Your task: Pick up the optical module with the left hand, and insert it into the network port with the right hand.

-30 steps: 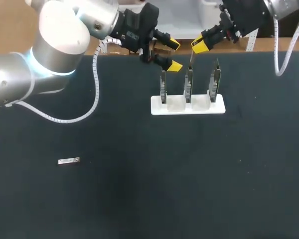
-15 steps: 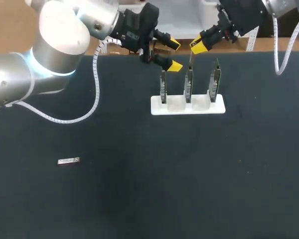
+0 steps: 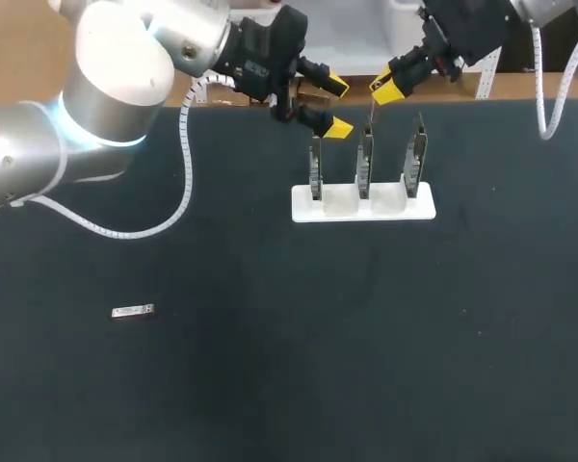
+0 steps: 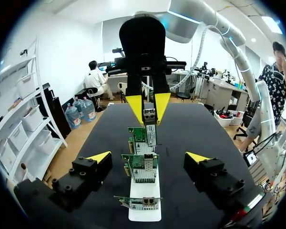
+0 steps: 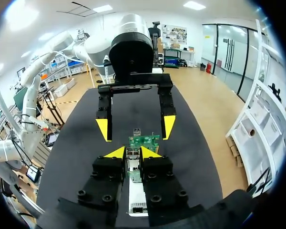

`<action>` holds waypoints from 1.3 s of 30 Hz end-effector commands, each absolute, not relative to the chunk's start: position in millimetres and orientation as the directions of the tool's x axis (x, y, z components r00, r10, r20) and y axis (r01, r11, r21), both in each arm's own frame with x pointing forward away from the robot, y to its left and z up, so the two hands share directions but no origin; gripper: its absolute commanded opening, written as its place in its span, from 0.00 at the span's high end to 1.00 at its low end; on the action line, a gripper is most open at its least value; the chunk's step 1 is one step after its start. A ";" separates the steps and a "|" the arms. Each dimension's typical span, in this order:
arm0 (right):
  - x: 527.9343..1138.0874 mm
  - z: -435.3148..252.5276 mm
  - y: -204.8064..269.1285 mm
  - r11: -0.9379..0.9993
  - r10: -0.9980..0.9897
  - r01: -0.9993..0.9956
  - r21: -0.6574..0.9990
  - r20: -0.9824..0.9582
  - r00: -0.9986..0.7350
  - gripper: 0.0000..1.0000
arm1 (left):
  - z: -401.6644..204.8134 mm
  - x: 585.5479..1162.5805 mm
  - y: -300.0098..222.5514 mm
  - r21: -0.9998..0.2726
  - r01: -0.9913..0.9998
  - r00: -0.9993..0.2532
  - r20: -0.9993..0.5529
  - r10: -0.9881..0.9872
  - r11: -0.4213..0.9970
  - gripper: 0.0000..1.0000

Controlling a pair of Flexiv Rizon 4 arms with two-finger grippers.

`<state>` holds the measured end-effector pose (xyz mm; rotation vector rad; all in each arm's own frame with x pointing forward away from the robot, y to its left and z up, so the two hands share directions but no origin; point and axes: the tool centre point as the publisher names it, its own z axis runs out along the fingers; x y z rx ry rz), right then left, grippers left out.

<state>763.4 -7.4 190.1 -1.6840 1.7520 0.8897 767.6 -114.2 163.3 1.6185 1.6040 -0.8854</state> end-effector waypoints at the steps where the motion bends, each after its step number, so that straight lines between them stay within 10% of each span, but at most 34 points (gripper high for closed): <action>1: 757.0 193.2 -6.1 0.007 -0.639 -0.997 0.076 -0.767 -0.063 1.00 | 162.8 766.8 -113.6 0.008 1.000 0.009 -0.846 0.533 -0.005 0.00; 39: 758.3 190.1 -4.0 0.059 -0.679 -0.997 0.043 -0.730 -0.072 1.00 | 162.8 766.8 -113.6 0.008 1.000 0.009 -0.846 0.533 -0.005 0.00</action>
